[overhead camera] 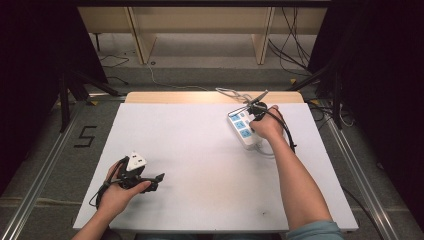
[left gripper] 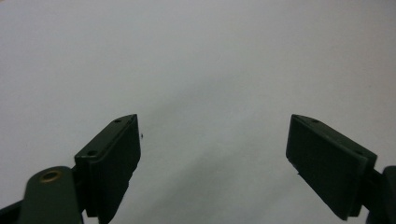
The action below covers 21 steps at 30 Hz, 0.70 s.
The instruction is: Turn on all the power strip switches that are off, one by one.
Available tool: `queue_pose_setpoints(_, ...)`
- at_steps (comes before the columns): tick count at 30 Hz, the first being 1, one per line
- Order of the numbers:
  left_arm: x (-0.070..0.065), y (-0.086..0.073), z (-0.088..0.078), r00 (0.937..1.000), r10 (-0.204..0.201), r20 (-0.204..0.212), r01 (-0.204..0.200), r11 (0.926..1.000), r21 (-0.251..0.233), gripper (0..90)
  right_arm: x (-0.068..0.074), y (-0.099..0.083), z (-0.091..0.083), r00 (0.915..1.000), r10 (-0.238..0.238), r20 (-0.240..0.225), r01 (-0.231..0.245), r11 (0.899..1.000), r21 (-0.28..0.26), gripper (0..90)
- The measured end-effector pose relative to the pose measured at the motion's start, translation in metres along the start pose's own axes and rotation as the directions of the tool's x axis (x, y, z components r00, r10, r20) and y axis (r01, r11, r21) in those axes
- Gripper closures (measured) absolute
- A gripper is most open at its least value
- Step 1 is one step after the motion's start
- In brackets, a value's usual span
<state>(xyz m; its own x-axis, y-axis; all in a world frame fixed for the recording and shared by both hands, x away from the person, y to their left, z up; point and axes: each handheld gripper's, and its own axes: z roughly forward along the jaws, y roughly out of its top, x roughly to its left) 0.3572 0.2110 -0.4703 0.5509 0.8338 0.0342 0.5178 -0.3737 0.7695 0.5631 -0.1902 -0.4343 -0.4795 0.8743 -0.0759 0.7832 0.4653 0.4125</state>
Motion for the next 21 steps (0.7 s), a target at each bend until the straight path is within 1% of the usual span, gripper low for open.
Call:
queue_pose_setpoints(3, 0.001, 0.0, 0.0, 1.0, -0.003, -0.001, 0.003, 1.0, 0.002, 17.6, 0.0, 0.0, 0.0, 1.0, -0.004, 0.006, 0.004, 1.0, -0.004, 90.0)
queue_pose_setpoints(4, 0.001, 0.0, 0.0, 1.0, -0.003, 0.0, 0.003, 1.0, 0.002, 17.7, 0.0, 0.0, 0.0, 1.0, 0.002, 0.002, -0.002, 1.0, -0.005, 90.0)
queue_pose_setpoints(5, 0.0, 0.0, 0.0, 1.0, -0.002, -0.001, 0.002, 1.0, 0.002, 17.7, -0.001, 0.0, -0.002, 0.9998, 0.021, -0.001, -0.021, 1.0, -0.016, 90.0)
queue_pose_setpoints(6, 0.0, 0.0, 0.0, 1.0, -0.001, 0.0, 0.001, 1.0, 0.0, 17.7, -0.002, 0.0, -0.002, 0.9999, 0.017, -0.001, -0.017, 1.0, -0.009, 90.0)
queue_pose_setpoints(7, 0.0, 0.0, 0.0, 1.0, 0.005, 0.0, -0.005, 1.0, 0.002, 17.7, -0.003, 0.0, -0.002, 0.9998, 0.022, -0.003, -0.022, 1.0, -0.014, 90.0)
queue_pose_setpoints(9, 0.0, 0.0, 0.0, 1.0, 0.007, 0.001, -0.007, 1.0, 0.002, 17.7, -0.005, 0.001, -0.004, 0.9992, 0.037, -0.013, -0.037, 0.999, -0.039, 90.0)
queue_pose_setpoints(13, 0.0, 0.0, 0.001, 1.0, 0.0, 0.001, 0.0, 1.0, 0.006, 17.7, -0.006, 0.004, -0.008, 0.9994, 0.03, -0.015, -0.031, 0.998, -0.048, 90.0)
queue_pose_setpoints(15, 0.0, 0.0, 0.0, 1.0, 0.0, 0.002, 0.0, 1.0, 0.004, 17.7, -0.007, 0.006, -0.009, 0.9993, 0.035, -0.012, -0.035, 0.998, -0.053, 90.0)
queue_pose_setpoints(21, 0.001, 0.0, 0.0, 1.0, 0.0, 0.002, 0.0, 1.0, 0.004, 17.7, -0.008, 0.011, -0.009, 0.9996, 0.027, -0.008, -0.028, 0.998, -0.051, 90.0)
